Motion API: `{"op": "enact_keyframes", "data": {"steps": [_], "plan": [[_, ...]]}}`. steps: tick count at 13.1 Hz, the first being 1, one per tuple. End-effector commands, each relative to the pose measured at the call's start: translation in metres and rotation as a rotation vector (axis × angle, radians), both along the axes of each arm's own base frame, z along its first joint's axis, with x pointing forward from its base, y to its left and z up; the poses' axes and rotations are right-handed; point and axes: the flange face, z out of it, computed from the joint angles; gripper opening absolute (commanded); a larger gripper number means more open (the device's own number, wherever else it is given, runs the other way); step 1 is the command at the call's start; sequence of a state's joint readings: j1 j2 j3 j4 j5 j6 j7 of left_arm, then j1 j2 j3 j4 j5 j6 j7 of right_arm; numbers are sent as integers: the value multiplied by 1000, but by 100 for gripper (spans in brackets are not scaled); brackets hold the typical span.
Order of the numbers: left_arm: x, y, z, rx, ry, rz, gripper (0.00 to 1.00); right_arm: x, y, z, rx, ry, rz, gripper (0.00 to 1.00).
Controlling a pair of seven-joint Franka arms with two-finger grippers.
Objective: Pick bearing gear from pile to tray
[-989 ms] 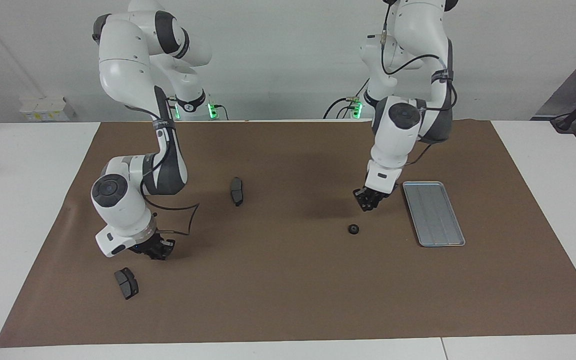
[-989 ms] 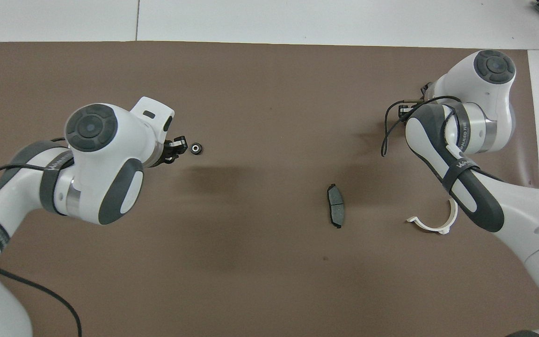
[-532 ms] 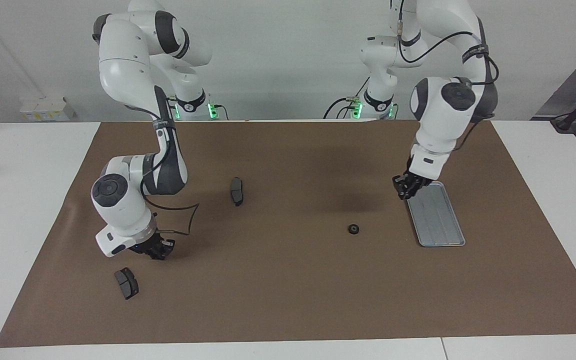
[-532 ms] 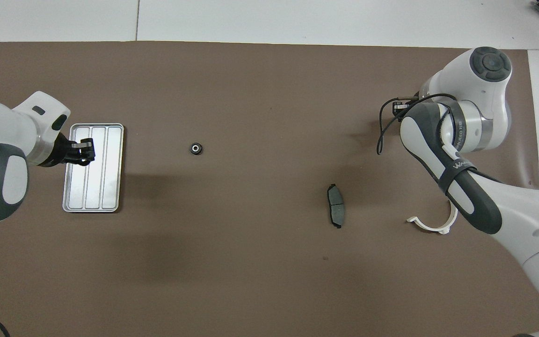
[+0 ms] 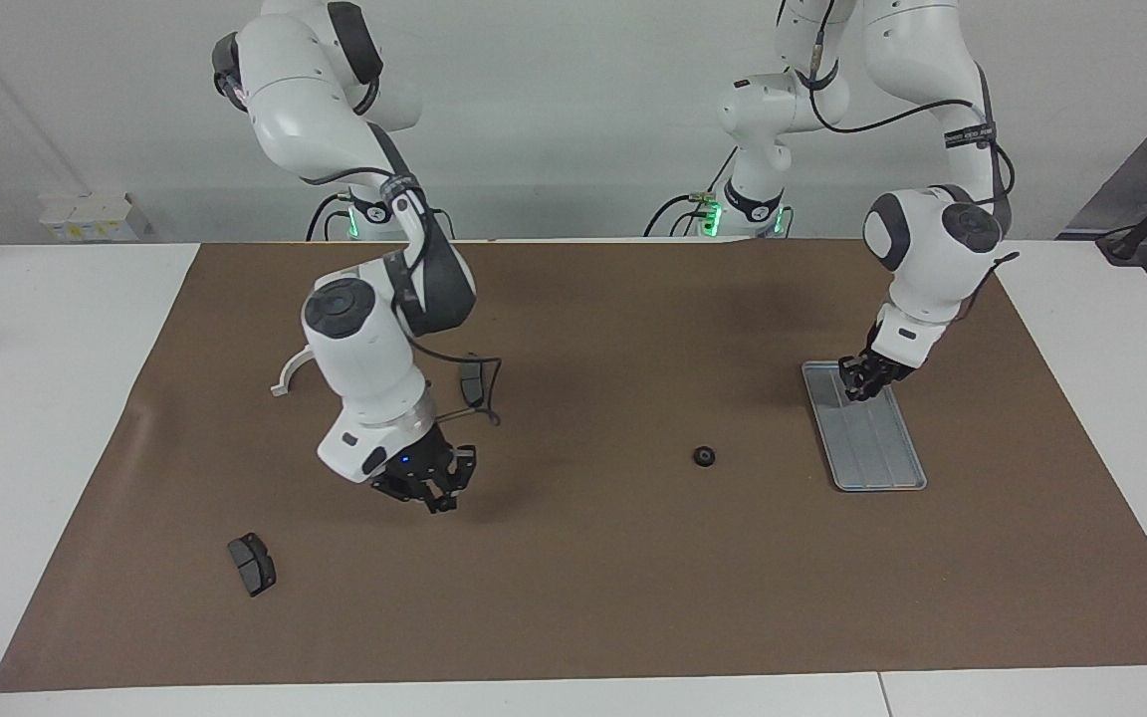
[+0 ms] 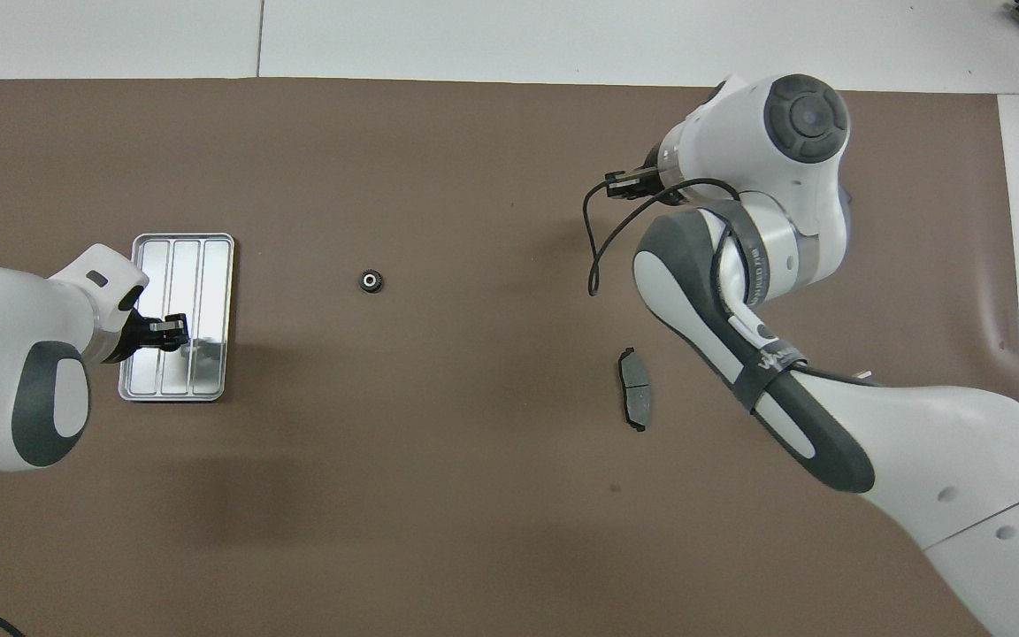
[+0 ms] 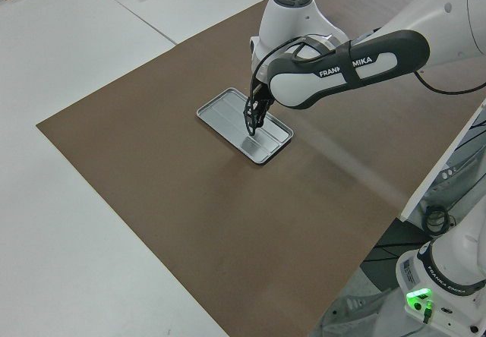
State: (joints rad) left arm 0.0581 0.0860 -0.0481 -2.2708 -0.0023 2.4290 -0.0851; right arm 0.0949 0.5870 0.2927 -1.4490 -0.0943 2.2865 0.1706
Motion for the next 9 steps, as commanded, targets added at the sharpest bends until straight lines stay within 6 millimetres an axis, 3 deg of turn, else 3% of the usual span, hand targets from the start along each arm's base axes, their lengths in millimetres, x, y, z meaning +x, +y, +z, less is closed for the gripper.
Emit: {"op": "enact_keyframes", "data": {"steps": [1,2,4,5,7,9], "plan": [[-1,-8,-4,-9,-23,-17,51,-22,63,0,21,-25,80,1],[-1,-8,-5,-9,-26,-17,96,-37,99,1,45,-54,120,1],[3,-8,-1,-9,-35,-16,100,-64,157,-13,84,-81,131,1],[10,-8,10,-10,-50,-14,100,-72,169,-17,86,-76,140,1],[22,-4,43,-10,-38,-10,100,-98,208,-26,100,-70,189,1],[37,-1,85,-12,-3,-9,100,-121,234,-46,104,-51,211,1]]}}
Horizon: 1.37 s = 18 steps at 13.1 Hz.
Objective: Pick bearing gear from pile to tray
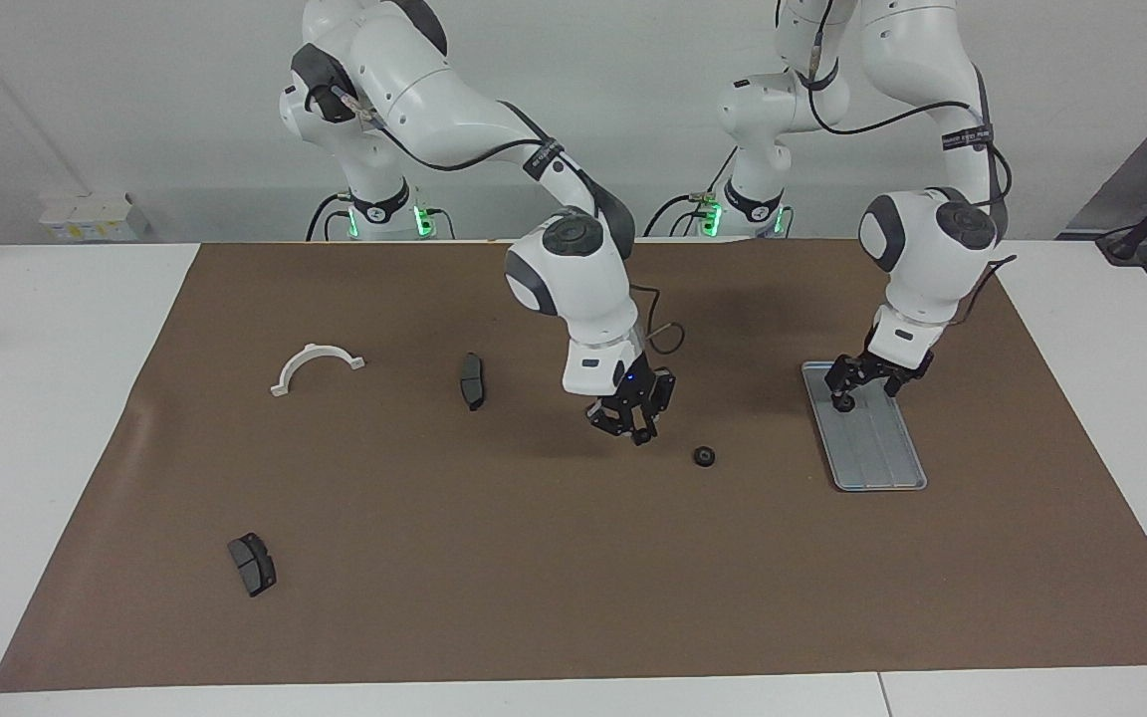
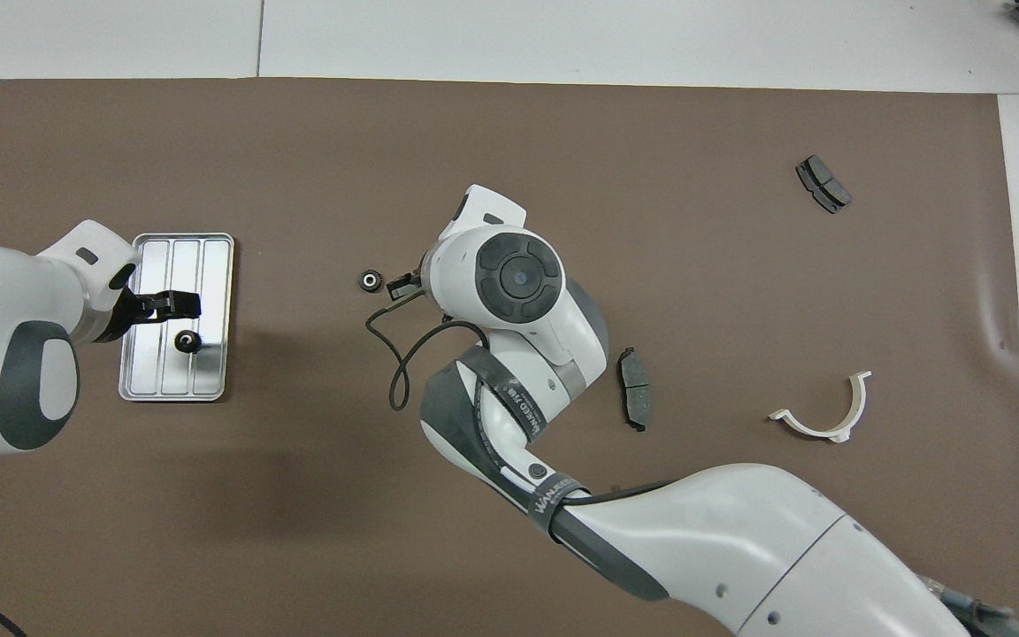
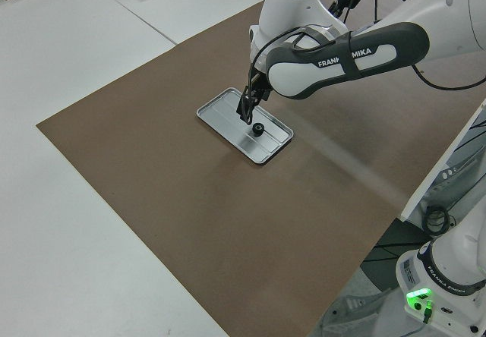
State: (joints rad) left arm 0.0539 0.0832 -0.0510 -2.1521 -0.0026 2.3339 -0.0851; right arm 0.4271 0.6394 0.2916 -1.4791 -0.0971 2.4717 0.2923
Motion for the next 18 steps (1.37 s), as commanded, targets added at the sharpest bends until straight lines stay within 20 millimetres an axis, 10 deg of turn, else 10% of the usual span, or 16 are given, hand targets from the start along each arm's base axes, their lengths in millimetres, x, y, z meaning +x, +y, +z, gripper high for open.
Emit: {"op": "enact_keyframes", "data": {"steps": [1,2,4,9,14,18], "plan": [[16,1,58,-11,40,-4,100,-26,19,-25,-8,27,15,11],[18,-3,73,-13,49,-4,100,-31,21,-32,-16,47,-1,48],[15,-11,103,-12,50,2,100,-35,21,-33,-32,87,-38,72],[19,-100,123,-56,-19,172,100,7,-18,15,-49,124,-140,75],[32,-207,44,-100,-38,236,100,41,-147,113,-115,193,-257,75],[36,-253,-31,-66,-50,270,100,52,-275,180,-139,222,-341,75]]}}
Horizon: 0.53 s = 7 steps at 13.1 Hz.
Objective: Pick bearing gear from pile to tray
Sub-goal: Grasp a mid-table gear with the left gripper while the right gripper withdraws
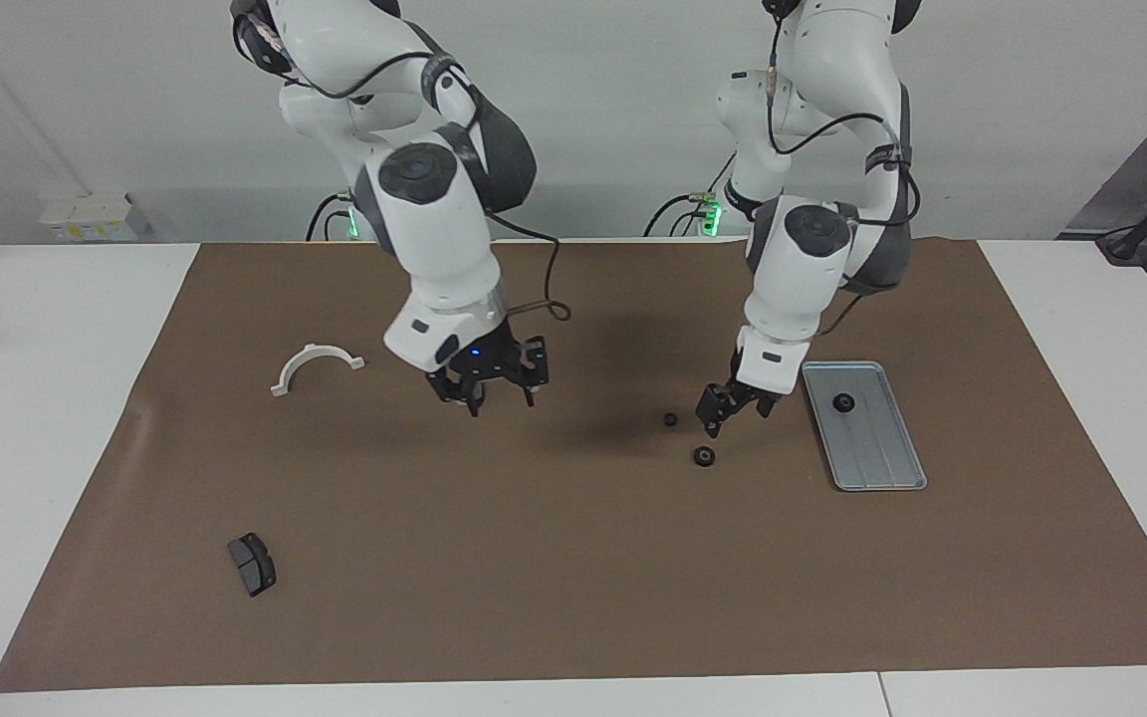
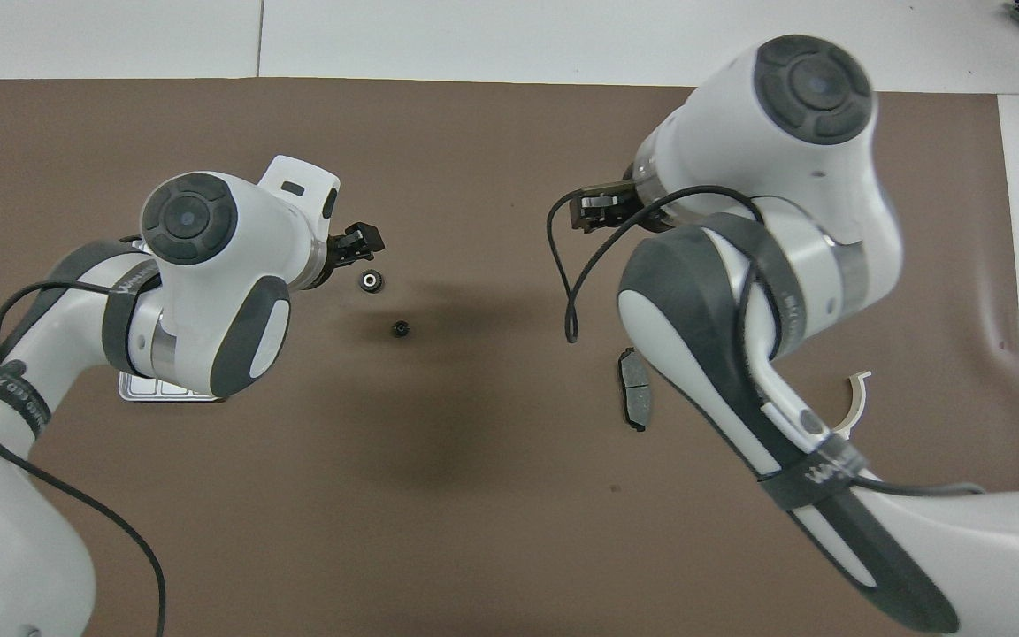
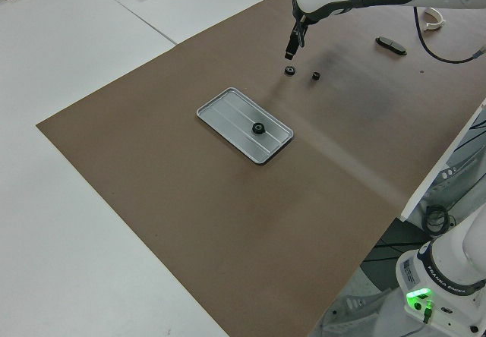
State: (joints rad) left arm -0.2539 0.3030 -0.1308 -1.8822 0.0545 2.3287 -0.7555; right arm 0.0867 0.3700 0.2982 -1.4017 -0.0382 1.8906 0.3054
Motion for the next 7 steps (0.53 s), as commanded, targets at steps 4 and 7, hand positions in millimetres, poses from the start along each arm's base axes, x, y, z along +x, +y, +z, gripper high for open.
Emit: {"op": "enact_keyframes", "data": {"steps": [4,7], "plan": [[1,-25,-56,33,-7,2,79,-18,-159,73,20,32,-90,84],[-1,-25,-64,29,-10,-1,48,-47,-216,90,-35,88,-115,85]]}}
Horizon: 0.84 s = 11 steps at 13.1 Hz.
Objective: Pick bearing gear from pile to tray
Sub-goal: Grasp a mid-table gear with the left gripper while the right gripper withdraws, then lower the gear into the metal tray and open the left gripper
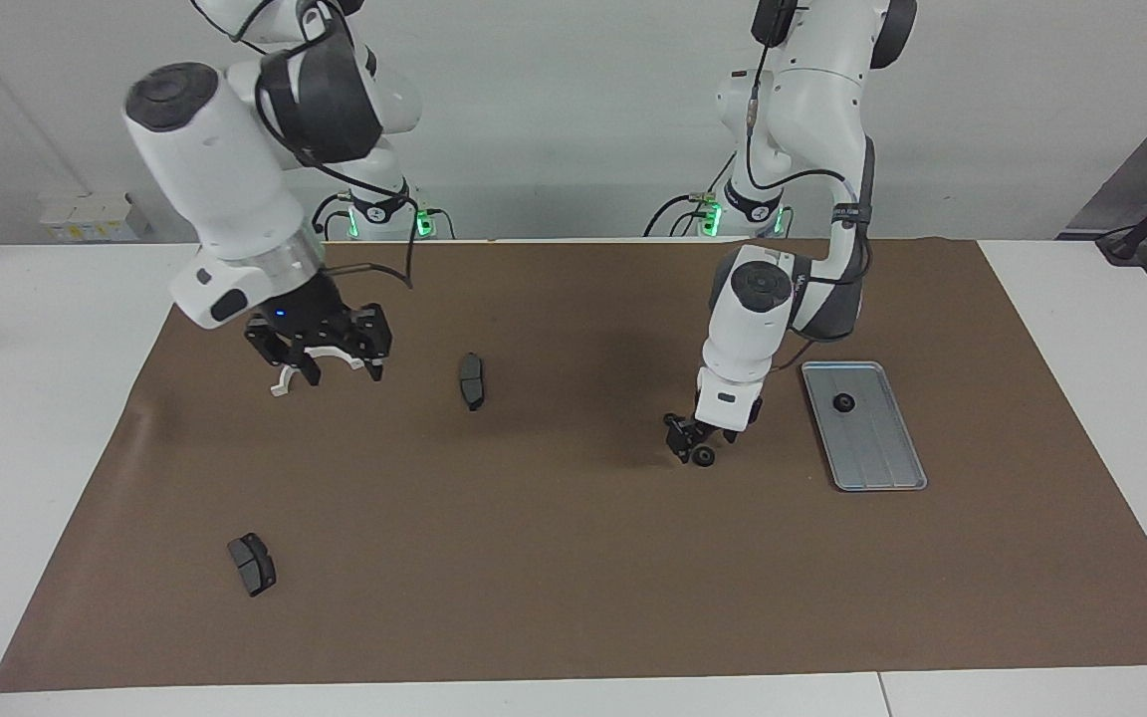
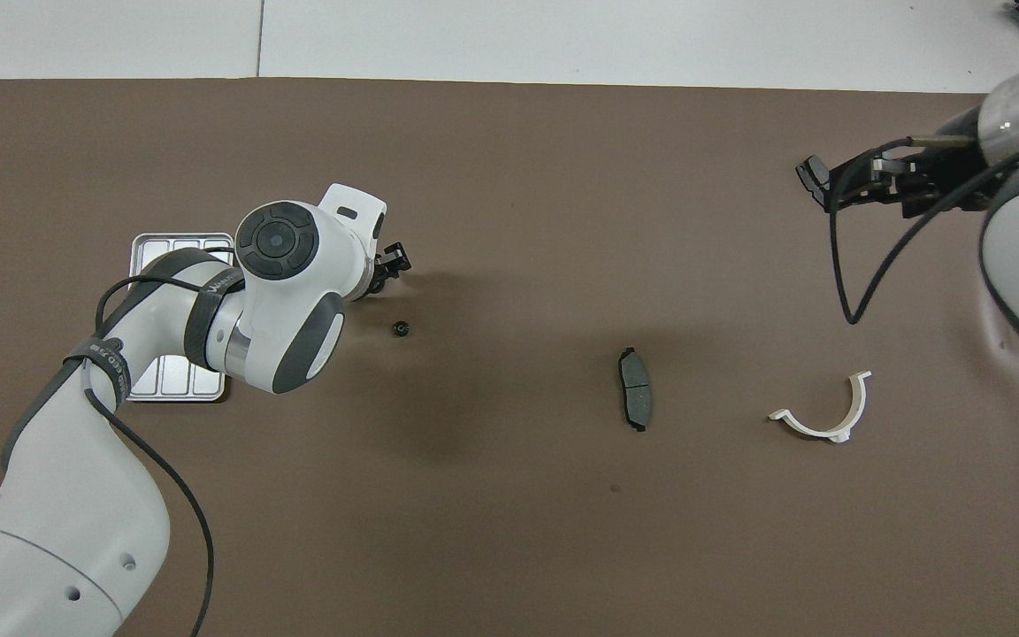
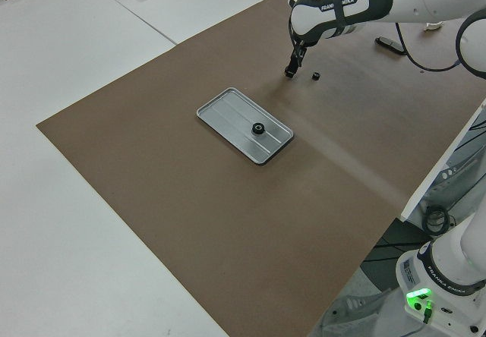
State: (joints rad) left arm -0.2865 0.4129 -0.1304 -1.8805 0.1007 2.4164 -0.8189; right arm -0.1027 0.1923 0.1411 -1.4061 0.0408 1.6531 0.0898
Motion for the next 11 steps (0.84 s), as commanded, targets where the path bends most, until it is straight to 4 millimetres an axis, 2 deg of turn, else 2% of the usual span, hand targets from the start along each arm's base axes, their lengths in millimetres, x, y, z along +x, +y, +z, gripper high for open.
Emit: {"op": "enact_keyframes", "data": {"steps": [1,3,4,5,6,8,11], "plan": [[-1,-3,-5,11,-27,-4,40,-33,-21,13,-2,49,-10,85],[0,-3,-10,12,-34,-8,37,-52,-38,23,-5,63,-37,85],[0,-2,-10,17,-39,-15,37,-57,-42,21,-5,65,-45,87],[0,-1,-11,23,-38,-18,37,-60,-43,20,-9,62,-47,97],[-1,-1,-13,24,-35,-18,37,-62,-45,19,-14,55,-45,100],[-1,-1,-13,23,-36,-20,48,-59,-48,12,-16,2,-52,100],[-4,0,-17,24,-33,-20,22,-52,-47,10,-20,-30,-54,100]]}}
